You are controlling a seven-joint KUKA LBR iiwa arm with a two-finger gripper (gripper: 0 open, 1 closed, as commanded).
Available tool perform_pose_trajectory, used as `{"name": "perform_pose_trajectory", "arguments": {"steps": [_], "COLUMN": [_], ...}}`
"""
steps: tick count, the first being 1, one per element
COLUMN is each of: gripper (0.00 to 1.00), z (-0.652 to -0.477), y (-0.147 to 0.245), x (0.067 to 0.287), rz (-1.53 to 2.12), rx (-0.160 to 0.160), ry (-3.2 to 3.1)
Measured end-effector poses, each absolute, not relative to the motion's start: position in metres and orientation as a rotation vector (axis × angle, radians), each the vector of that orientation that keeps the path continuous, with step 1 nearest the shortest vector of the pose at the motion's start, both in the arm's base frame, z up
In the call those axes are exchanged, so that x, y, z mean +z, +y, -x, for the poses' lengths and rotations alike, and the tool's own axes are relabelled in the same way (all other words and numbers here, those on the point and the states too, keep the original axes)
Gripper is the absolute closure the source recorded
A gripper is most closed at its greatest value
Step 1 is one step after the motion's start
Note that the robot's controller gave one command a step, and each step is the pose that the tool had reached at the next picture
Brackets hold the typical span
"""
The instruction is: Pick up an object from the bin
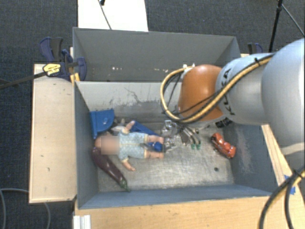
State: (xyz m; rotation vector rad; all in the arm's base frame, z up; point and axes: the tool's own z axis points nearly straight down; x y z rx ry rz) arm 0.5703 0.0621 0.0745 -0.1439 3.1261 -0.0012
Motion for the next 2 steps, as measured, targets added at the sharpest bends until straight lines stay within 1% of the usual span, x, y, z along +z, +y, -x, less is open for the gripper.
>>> {"name": "perform_pose_trajectory", "arguments": {"steps": [1, 2], "gripper": [1.0, 1.0], "z": [-0.5588, -0.5588], "y": [0.0864, 0.0864], "x": [0.1949, 0.1949], "rz": [0.103, 0.103], "rx": [0.001, 0.001], "ry": [3.138, 3.138]}}
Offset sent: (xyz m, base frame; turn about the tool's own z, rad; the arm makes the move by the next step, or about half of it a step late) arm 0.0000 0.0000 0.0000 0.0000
